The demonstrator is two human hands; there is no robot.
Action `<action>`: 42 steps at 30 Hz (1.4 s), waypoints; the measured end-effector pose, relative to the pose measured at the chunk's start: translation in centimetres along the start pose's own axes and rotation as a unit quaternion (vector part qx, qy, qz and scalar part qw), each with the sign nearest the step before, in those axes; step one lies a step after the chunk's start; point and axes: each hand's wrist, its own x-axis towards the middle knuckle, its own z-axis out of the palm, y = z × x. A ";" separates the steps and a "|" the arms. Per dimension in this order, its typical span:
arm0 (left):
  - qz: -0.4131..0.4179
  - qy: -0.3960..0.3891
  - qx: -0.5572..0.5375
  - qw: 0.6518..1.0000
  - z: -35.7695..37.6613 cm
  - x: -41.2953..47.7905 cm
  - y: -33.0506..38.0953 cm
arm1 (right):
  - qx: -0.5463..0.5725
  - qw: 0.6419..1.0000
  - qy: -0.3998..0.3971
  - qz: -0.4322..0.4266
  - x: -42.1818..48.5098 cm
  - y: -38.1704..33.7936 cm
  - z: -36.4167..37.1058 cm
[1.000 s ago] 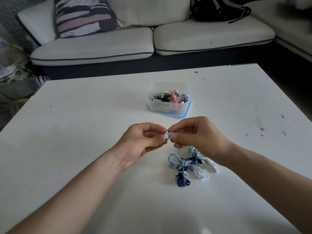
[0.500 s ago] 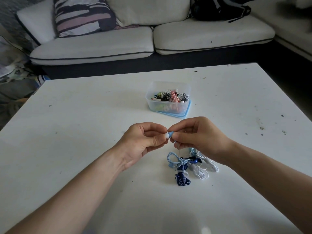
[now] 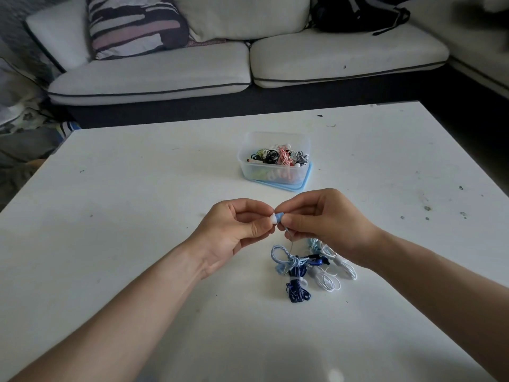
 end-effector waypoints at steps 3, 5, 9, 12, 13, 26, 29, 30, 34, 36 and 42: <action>0.002 0.006 0.017 1.000 0.0 0.0 0.0 | -0.024 1.000 0.012 -0.014 0.0 0.1 0.1; 0.002 0.010 0.019 1.000 0.1 0.0 -0.1 | -0.036 0.999 0.017 -0.022 0.0 0.1 0.1; -0.002 0.008 0.011 1.000 0.1 -0.1 0.0 | -0.036 0.999 0.005 -0.025 0.0 0.0 -0.1; -0.004 0.003 0.009 1.000 0.1 -0.1 0.1 | -0.031 0.999 -0.004 -0.021 0.0 -0.1 -0.3; -0.005 0.002 0.008 1.000 0.1 -0.1 0.1 | -0.034 0.999 -0.005 -0.022 0.1 -0.1 -0.4; -0.006 0.003 -0.003 1.000 0.2 -0.1 0.0 | -0.009 1.000 -0.015 -0.013 0.1 0.1 -0.3; -0.002 0.001 0.000 1.000 0.1 -0.1 0.0 | 0.001 1.000 -0.017 -0.009 0.1 0.0 -0.3; -0.002 0.002 0.000 1.000 0.1 -0.1 0.0 | 0.003 1.000 -0.016 -0.009 0.1 0.0 -0.2; -0.003 0.005 0.007 1.000 0.1 -0.1 0.0 | -0.020 1.000 -0.008 -0.023 0.0 -0.1 -0.2; -0.003 0.008 0.010 1.000 0.1 -0.1 0.0 | -0.038 0.999 0.000 -0.031 0.0 -0.2 -0.1; -0.001 0.009 0.006 1.000 0.1 0.0 -0.2 | -0.029 0.999 0.013 -0.023 0.0 0.0 0.0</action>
